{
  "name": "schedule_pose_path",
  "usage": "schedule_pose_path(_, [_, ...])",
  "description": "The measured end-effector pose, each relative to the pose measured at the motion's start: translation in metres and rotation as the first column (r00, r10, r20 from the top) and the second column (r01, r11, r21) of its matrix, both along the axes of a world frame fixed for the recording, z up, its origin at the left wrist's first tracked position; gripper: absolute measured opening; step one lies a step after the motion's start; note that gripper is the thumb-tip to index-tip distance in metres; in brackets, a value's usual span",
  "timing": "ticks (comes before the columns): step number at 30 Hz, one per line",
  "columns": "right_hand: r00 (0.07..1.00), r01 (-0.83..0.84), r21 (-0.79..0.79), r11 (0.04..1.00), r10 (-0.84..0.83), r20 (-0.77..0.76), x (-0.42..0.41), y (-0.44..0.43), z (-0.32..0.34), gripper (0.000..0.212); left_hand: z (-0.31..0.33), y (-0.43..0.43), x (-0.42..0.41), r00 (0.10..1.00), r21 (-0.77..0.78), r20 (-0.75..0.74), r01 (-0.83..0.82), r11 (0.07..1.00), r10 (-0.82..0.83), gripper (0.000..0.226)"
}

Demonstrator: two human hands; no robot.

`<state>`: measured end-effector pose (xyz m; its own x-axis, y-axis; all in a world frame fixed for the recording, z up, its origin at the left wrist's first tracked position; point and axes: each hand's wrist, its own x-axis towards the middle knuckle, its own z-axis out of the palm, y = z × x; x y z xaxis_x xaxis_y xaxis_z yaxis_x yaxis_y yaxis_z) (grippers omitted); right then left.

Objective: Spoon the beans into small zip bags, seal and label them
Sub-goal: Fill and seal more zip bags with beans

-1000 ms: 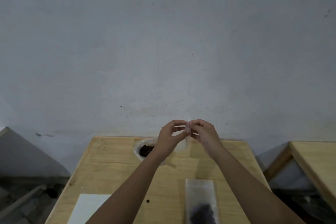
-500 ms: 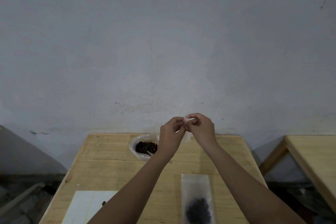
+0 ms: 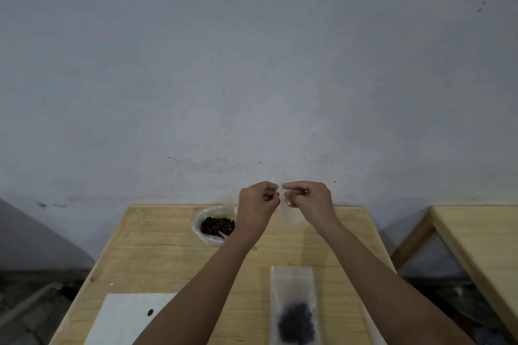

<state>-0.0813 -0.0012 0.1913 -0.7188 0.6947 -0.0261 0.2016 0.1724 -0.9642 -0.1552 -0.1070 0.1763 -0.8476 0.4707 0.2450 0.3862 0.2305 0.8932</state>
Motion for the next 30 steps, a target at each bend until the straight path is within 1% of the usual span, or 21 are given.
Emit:
schedule_pose_path(7, [0.999,0.002,0.028,1.000,-0.003,0.048,0.003,0.004,0.001,0.020,-0.002,0.003,0.004,0.998,-0.076,-0.057,0.005,0.997,-0.010,0.019])
schedule_pose_path(12, [0.996,-0.024,0.117,0.993,0.015,0.083,0.012,0.002,-0.004,0.025,-0.007,-0.004,-0.009,0.997,-0.107,-0.069,-0.043,0.993,0.036,0.017])
schedule_pose_path(14, [0.998,-0.011,0.103,0.995,0.004,0.063,0.014,0.002,-0.005,0.026,-0.006,-0.007,-0.012,0.995,-0.136,-0.102,0.004,0.991,-0.018,0.016])
schedule_pose_path(17, [0.998,-0.032,0.033,0.999,0.031,0.047,0.016,0.007,0.002,0.023,-0.001,-0.008,-0.005,0.986,-0.128,-0.073,0.142,0.982,-0.152,0.018])
schedule_pose_path(18, [0.998,-0.051,0.013,0.999,0.051,0.049,0.016,0.010,0.005,0.021,0.001,-0.009,-0.002,0.978,-0.112,-0.046,0.198,0.974,-0.204,0.022])
schedule_pose_path(19, [0.996,-0.066,0.005,0.998,0.065,0.052,0.016,0.013,0.009,0.020,0.002,-0.011,0.002,0.964,-0.085,0.002,0.264,0.961,-0.264,0.031])
schedule_pose_path(20, [0.995,-0.078,0.006,0.997,0.078,0.054,0.017,0.016,0.013,0.020,0.003,-0.013,0.005,0.941,-0.062,0.064,0.335,0.940,-0.331,0.048])
schedule_pose_path(21, [0.994,-0.095,0.006,0.995,0.094,0.055,0.017,0.018,0.017,0.020,0.002,-0.015,0.008,0.911,-0.061,0.113,0.404,0.913,-0.395,0.070])
schedule_pose_path(22, [0.991,-0.120,-0.002,0.993,0.120,0.052,0.018,0.018,0.023,0.021,0.002,-0.017,0.010,0.886,-0.106,0.126,0.459,0.882,-0.446,0.092])
schedule_pose_path(23, [0.987,-0.155,-0.016,0.988,0.156,0.048,0.019,0.019,0.028,0.021,0.002,-0.019,0.011,0.873,-0.198,0.093,0.488,0.850,-0.480,0.110])
schedule_pose_path(24, [0.979,-0.198,-0.026,0.980,0.199,0.048,0.019,0.019,0.032,0.021,0.000,-0.020,0.011,0.864,-0.302,0.009,0.482,0.822,-0.503,0.121])
schedule_pose_path(25, [0.968,-0.243,-0.023,0.970,0.244,0.057,0.019,0.017,0.037,0.020,-0.002,-0.021,0.009,0.848,-0.390,-0.110,0.443,0.807,-0.519,0.127])
schedule_pose_path(26, [0.956,-0.283,-0.004,0.959,0.283,0.073,0.018,0.016,0.041,0.019,-0.003,-0.021,0.008,0.821,-0.438,-0.229,0.394,0.808,-0.523,0.130])
schedule_pose_path(27, [0.946,-0.314,0.021,0.949,0.311,0.092,0.017,0.013,0.043,0.018,-0.004,-0.021,0.007,0.798,-0.448,-0.317,0.350,0.822,-0.513,0.130])
schedule_pose_path(28, [0.940,-0.331,0.045,0.943,0.325,0.108,0.015,0.012,0.044,0.018,-0.006,-0.021,0.005,0.789,-0.437,-0.370,0.318,0.841,-0.490,0.128])
schedule_pose_path(30, [0.941,-0.324,0.133,0.937,0.305,0.143,0.010,0.009,0.042,0.019,-0.008,-0.023,0.001,0.796,-0.398,-0.417,0.272,0.876,-0.437,0.123])
